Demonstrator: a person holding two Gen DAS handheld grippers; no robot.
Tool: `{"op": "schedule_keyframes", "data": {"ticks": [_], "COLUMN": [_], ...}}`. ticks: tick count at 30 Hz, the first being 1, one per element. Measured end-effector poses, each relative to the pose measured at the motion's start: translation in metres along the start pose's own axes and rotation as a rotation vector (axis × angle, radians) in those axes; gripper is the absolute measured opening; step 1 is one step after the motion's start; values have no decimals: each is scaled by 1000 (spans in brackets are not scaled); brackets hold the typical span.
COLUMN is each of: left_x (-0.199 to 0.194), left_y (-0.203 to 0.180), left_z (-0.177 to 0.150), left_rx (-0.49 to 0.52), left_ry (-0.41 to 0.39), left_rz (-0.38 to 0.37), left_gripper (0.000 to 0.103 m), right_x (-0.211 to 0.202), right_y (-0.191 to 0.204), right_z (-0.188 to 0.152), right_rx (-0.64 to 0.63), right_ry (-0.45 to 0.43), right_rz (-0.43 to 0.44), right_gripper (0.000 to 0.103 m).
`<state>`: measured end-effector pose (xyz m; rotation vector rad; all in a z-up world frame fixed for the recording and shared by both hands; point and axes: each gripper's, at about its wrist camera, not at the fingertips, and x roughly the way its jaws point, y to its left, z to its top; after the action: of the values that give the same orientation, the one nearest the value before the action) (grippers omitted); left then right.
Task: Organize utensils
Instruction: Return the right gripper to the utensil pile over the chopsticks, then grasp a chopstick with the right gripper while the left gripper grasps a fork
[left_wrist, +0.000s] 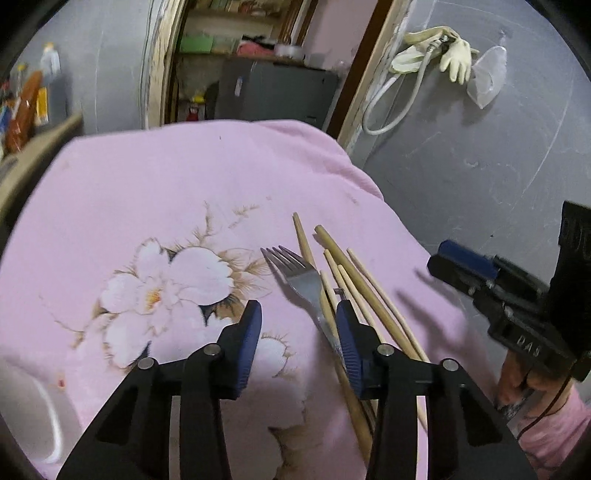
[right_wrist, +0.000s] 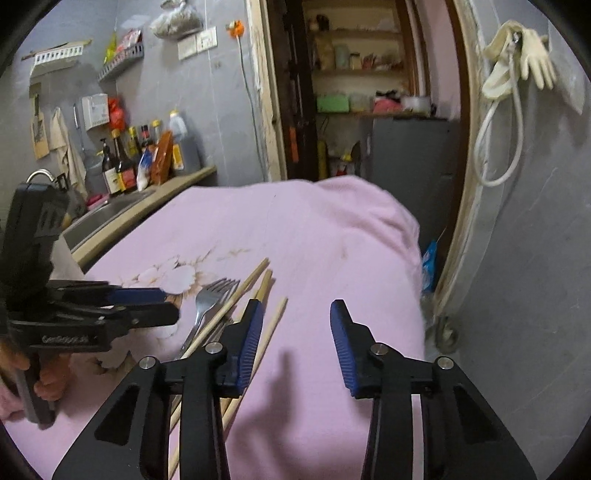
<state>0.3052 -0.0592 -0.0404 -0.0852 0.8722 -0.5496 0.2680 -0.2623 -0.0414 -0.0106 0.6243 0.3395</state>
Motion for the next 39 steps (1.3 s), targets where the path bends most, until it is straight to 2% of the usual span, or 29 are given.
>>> {"op": "schedule_keyframes", "data": {"ticks": [9,13,19,21,26,33,36,39], "left_x": [19,19,20,19,17,7,3,-3], "left_y": [18,22,23,26,27,27,27,23], "left_z": [18,22,25,25,25,18,15,14], "left_rx": [-92,-104,-99,-104,-126,-114,-114,-99], "left_ry": [79,83,87,87,76,80,72,44], "left_rz": [-69,-100,-132,-136,-143,-117,-117,-118], "left_gripper": [25,21,11,3,3,3,3,1], "right_x": [20,30,43,45,51,61,67,68], "right_y": [1,1,1,3,8,21,17,18], "right_z": [2,2,2,4,7,9,12,14], "right_rx": [25,31,34,26,7,-84,-49,-41], "right_ry": [91,137,203,213,243,295,320,322], "right_rz": [31,42,53,50,53,-2,1,-19], "right_gripper": [26,22,19,19,19,19,19,10]}}
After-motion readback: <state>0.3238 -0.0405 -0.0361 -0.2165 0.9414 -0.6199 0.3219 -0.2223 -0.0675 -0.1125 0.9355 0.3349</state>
